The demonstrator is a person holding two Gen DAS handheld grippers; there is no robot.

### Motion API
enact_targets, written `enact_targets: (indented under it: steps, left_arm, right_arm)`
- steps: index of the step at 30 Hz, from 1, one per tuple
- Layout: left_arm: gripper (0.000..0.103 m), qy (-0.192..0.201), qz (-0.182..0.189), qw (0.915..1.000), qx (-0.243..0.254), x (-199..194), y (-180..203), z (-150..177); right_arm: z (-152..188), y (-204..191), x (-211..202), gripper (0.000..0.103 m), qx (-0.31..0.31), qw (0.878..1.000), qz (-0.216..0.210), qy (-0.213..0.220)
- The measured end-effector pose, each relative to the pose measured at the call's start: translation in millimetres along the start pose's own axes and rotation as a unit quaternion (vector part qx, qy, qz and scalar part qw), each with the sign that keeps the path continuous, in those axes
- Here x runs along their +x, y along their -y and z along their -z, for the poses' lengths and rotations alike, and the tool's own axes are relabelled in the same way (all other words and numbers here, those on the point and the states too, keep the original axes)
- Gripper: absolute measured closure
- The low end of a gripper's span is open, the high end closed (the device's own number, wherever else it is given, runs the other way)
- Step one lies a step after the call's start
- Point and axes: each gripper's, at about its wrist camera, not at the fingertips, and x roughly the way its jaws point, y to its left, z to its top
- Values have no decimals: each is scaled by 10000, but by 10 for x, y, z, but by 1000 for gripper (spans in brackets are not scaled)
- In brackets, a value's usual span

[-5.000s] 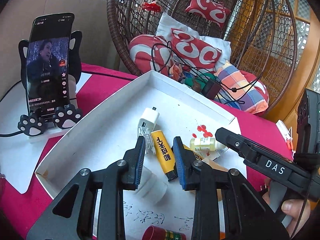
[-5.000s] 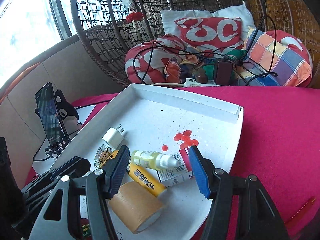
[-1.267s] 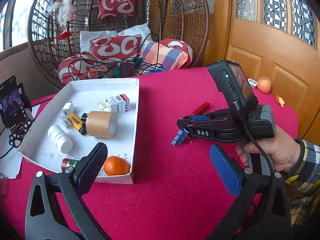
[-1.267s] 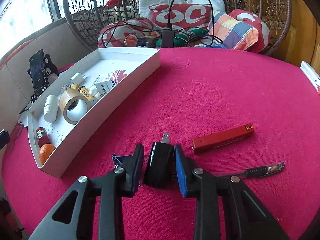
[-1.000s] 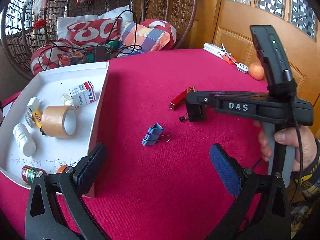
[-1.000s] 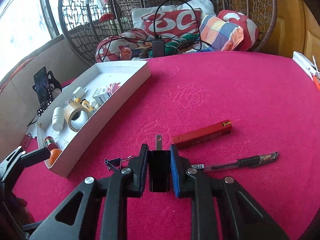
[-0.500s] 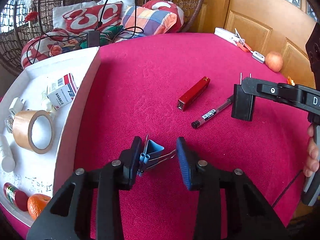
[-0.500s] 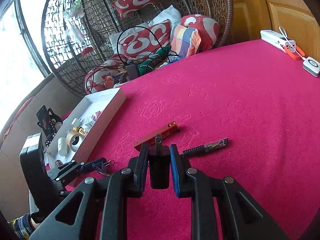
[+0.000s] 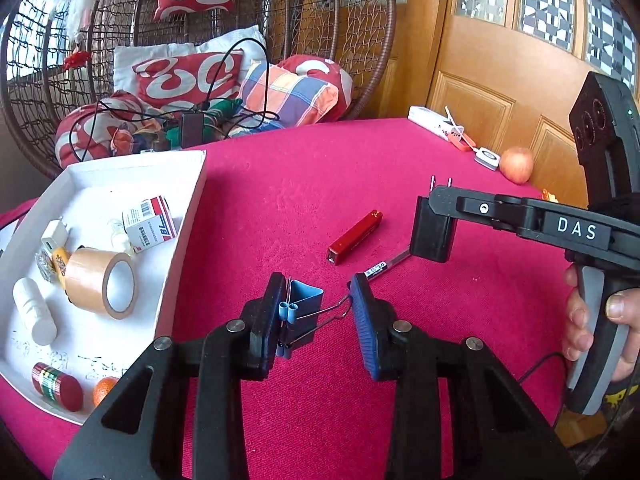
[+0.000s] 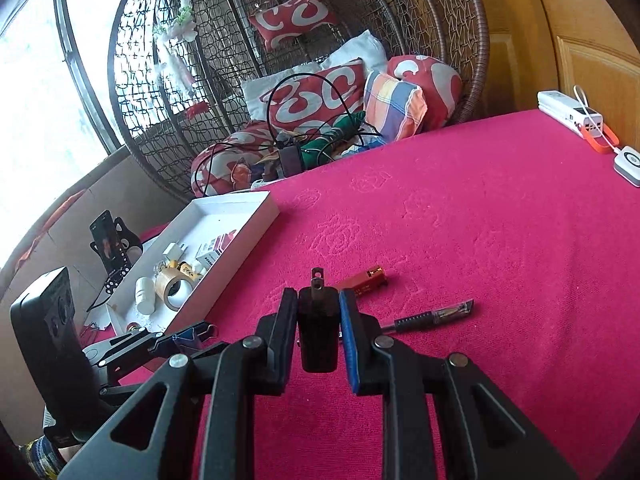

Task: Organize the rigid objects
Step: 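Carry the charger and binder clip into the white tray and open both tools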

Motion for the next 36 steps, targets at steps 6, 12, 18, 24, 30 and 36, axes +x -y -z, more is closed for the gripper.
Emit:
enact_targets:
  steps: [6,12,18,24,30,36]
  left_arm:
    - [70,325,-16,9994,-137,-221,-101,-89]
    - [70,527,-90,9981,-318,-366,-270,-112]
    - [70,702,-272,9957,-534,-497,-514,-121]
    - [70,778,-571,9934,-614,-600,-812,-164]
    - [70,815,-824,9905,-742,-657,-1156,-268]
    - [70,727,-970,9869,-1063,-584,-1539,-380]
  right_arm:
    - [-46,-117,-13,83,-140,9999,-22,44]
    - [-71,-252,4,83,-313,9995,-43,20]
    - [-131,-385,49,83,-480,9988,-42,-2]
    - [-260,-540,121,83,-686,9976,-53,-7]
    - [-405,-771,220,83,-911,9957,-135,40]
    - [-527,-1013,398,83,-1111,9935,-266,-2]
